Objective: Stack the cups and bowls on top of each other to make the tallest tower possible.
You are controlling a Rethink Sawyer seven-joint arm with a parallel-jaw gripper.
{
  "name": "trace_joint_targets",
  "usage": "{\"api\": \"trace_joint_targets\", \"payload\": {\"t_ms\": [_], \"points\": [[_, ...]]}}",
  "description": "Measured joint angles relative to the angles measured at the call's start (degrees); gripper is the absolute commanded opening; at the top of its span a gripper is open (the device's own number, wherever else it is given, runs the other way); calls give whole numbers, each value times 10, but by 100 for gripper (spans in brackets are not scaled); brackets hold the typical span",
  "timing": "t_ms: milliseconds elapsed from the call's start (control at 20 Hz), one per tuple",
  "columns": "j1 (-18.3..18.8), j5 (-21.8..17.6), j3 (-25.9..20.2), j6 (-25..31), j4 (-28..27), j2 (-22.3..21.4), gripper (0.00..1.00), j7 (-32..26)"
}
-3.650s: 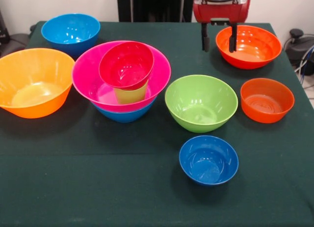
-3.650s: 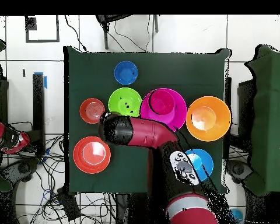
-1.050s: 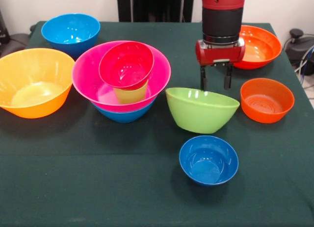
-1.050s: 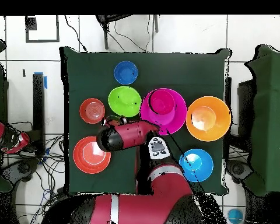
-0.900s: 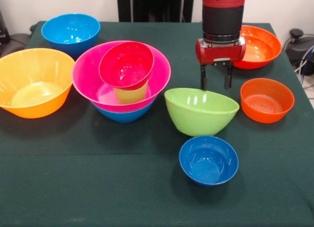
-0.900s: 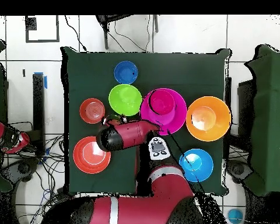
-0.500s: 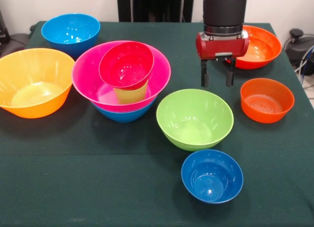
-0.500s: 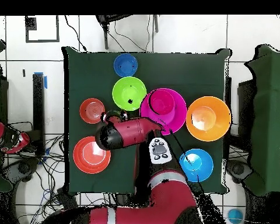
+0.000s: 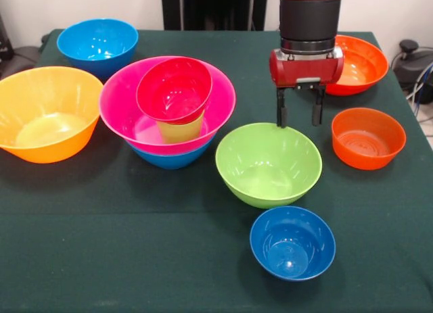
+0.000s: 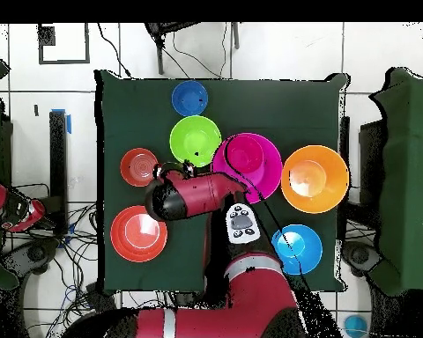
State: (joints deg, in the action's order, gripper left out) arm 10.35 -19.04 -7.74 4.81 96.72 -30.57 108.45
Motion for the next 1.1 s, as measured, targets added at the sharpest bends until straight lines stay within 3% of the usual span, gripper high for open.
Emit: {"api": "trace_joint_targets", "payload": {"t_ms": [1100], "points": [[-6, 0, 13, 0, -33, 34, 100, 0]]}}
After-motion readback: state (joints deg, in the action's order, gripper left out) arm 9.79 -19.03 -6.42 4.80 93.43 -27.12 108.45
